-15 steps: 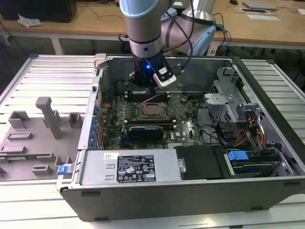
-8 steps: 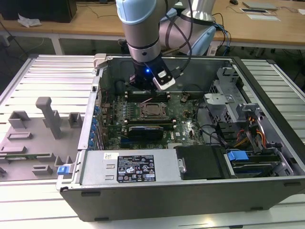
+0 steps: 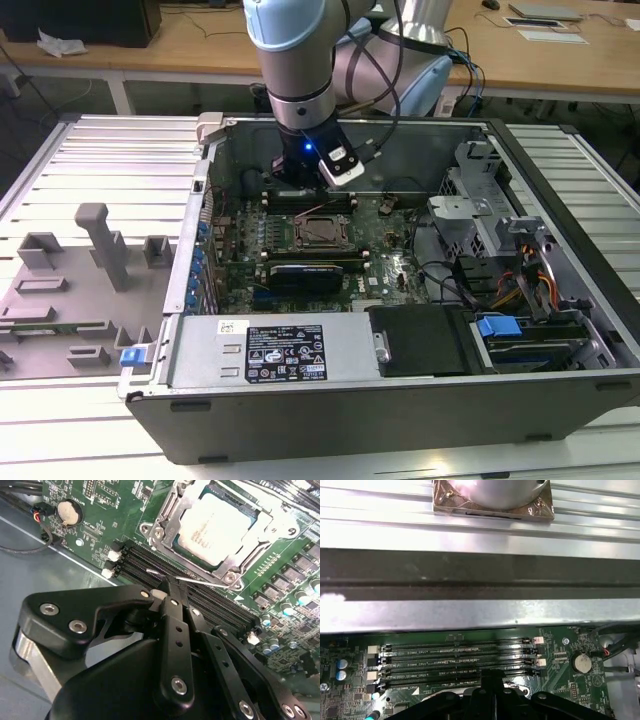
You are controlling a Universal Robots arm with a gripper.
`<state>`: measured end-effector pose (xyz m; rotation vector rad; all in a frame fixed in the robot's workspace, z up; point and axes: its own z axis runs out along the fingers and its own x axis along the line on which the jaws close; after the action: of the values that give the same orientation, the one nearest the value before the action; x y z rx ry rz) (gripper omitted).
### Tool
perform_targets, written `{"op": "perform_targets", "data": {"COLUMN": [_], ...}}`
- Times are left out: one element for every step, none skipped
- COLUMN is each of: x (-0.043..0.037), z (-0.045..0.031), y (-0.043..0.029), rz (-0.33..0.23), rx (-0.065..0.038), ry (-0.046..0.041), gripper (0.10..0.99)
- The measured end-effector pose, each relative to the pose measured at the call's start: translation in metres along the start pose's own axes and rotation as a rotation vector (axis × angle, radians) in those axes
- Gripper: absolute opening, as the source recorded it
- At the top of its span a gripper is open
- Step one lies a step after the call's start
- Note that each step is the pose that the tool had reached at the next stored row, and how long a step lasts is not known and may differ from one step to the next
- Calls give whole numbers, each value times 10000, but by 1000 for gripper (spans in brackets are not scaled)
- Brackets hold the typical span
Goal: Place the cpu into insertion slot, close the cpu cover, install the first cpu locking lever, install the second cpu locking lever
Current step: 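Install the first cpu locking lever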
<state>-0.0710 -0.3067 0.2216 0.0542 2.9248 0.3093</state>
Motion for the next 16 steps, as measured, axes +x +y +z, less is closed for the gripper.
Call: {"op": "perform_targets", "data": {"x": [0, 0, 1, 1, 2, 3, 3, 6, 8, 9, 11, 12, 13, 14, 16, 18], "z": [0, 0, 1, 2, 3, 5, 7, 14, 23, 29, 34, 40, 46, 51, 55, 59], "y": [0, 1, 1, 1, 0, 0, 1, 4, 3, 2, 1, -1, -2, -3, -3, -2], "rz": [3, 4, 6, 8, 16, 37, 58, 105, 206, 303, 399, 515, 621, 712, 783, 833], "rx": [3, 2, 28, 81, 116, 141, 147, 156, 177, 198, 220, 245, 268, 289, 304, 315], "ry": [0, 0, -21, -71, -122, -190, -238, -295, -335, -356, -377, -402, -424, -443, -457, -468], "gripper": [106, 106, 106, 106, 106, 106, 106, 106, 106, 106, 106, 106, 106, 106, 106, 106]}}
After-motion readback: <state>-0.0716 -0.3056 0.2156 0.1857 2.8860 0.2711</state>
